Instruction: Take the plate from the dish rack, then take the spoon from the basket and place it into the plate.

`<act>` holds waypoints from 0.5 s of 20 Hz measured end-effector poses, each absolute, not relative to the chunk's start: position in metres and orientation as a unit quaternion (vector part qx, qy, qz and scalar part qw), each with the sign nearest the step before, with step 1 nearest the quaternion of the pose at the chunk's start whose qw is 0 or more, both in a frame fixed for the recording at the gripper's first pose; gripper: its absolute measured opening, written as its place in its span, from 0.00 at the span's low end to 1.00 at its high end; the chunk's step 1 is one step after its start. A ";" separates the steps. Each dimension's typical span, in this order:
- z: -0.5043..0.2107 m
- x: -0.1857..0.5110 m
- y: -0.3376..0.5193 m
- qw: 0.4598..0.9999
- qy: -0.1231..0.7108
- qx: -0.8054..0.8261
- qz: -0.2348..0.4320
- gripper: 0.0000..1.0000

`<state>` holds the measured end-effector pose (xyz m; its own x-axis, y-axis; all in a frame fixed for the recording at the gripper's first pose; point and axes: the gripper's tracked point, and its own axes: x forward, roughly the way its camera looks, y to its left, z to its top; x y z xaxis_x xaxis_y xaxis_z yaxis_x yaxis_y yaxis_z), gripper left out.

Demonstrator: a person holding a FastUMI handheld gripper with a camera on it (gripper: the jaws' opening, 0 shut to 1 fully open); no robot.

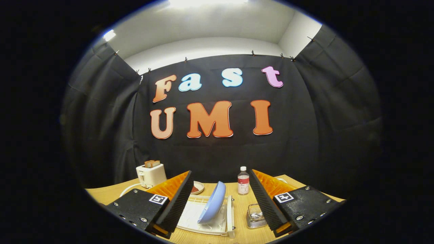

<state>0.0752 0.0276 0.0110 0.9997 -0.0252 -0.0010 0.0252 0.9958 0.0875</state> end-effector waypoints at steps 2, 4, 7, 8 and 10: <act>0.006 0.086 0.030 0.999 0.014 0.048 -0.004 0.98; -0.004 0.097 0.036 0.998 0.045 0.044 0.013 0.98; -0.020 0.114 0.037 0.994 0.093 0.041 0.027 0.99; -0.025 0.119 0.037 0.993 0.108 0.040 0.031 0.99; -0.037 0.131 0.040 0.988 0.145 0.026 0.049 0.99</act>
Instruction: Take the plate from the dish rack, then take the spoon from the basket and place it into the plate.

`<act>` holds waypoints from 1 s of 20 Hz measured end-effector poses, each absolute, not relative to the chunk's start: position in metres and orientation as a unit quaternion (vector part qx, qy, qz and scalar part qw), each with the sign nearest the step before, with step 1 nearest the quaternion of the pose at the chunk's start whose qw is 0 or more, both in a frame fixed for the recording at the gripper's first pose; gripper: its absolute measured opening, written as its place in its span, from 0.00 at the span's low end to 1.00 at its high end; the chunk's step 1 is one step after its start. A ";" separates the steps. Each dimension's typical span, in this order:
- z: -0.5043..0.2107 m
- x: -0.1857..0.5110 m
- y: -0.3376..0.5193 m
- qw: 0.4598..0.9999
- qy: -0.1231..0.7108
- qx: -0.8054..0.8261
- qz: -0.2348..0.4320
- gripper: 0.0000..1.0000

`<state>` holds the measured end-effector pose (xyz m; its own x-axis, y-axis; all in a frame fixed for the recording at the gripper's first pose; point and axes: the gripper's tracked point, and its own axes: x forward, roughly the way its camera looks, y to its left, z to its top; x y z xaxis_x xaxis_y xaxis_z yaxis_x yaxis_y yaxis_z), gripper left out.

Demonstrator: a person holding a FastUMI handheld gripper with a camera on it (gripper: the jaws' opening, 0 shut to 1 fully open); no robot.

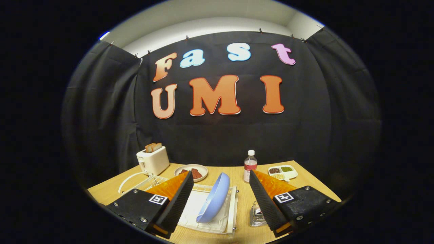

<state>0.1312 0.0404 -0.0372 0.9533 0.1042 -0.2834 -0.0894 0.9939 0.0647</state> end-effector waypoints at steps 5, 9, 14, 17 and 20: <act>-0.073 0.160 0.035 0.971 0.231 0.031 0.060 0.99; -0.106 0.178 0.032 0.942 0.327 0.061 0.053 0.98; -0.124 0.191 0.036 0.914 0.395 0.083 0.053 0.95; -0.131 0.197 0.040 0.897 0.432 0.079 0.054 0.89; -0.148 0.194 0.038 0.878 0.471 0.080 0.030 0.80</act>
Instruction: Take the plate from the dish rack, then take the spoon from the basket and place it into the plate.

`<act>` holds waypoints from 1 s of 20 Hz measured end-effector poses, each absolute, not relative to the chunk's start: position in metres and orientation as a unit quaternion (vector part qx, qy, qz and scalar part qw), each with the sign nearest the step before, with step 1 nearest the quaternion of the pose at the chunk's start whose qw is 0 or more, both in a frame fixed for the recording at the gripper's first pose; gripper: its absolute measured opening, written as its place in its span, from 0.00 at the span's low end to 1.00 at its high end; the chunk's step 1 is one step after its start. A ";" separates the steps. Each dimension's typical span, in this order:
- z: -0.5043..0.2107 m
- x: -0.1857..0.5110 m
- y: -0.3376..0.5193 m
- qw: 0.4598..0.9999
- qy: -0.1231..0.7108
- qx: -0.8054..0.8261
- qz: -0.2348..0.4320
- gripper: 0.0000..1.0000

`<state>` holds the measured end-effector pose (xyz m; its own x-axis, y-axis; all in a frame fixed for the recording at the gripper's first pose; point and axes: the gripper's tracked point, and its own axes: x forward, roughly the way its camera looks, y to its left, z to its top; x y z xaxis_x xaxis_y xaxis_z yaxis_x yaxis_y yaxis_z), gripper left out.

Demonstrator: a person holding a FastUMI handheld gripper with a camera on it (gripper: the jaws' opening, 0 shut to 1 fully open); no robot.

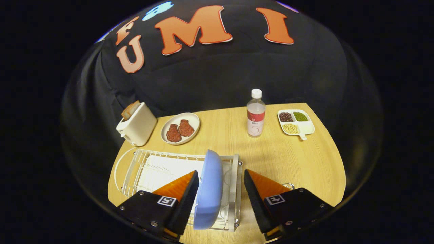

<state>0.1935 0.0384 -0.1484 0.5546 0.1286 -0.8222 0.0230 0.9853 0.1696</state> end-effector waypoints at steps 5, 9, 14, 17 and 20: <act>-0.165 0.190 0.044 0.853 0.514 0.095 0.013 0.57; -0.172 0.177 0.049 0.839 0.539 0.077 0.006 0.36; -0.177 0.170 0.056 0.830 0.555 0.058 -0.017 0.36; -0.177 0.173 0.052 0.834 0.548 0.039 -0.044 0.33; -0.170 0.180 0.045 0.841 0.536 0.013 -0.069 0.30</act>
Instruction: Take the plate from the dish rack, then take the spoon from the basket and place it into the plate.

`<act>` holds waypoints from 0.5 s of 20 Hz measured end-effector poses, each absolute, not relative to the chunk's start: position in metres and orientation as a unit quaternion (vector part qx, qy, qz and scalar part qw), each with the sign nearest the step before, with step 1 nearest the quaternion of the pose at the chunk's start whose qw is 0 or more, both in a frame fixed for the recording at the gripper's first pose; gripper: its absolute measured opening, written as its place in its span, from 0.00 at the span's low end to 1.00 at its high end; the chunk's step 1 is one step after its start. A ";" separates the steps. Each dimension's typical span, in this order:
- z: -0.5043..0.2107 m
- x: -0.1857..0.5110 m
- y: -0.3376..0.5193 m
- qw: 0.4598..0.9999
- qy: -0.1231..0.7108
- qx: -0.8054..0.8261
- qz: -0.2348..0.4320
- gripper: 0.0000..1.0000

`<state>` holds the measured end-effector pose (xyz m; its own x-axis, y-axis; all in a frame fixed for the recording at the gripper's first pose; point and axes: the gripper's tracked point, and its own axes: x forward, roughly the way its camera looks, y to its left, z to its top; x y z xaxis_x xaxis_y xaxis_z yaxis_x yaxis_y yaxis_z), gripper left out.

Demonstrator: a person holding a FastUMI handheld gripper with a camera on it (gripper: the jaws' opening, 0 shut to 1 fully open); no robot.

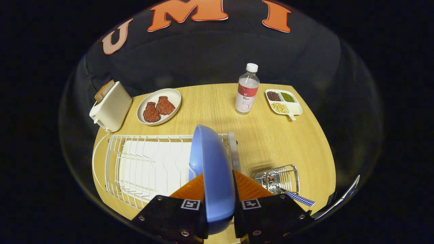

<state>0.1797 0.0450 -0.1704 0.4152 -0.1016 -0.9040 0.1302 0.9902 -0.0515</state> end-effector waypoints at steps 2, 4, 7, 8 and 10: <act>-0.165 0.181 0.046 0.842 0.534 0.013 -0.071 0.28; -0.159 0.182 0.042 0.845 0.529 0.007 -0.077 0.28; -0.143 0.186 0.031 0.855 0.510 -0.022 -0.092 0.28; -0.136 0.185 0.032 0.859 0.503 -0.019 -0.091 0.28; -0.123 0.180 0.034 0.869 0.487 -0.019 -0.086 0.28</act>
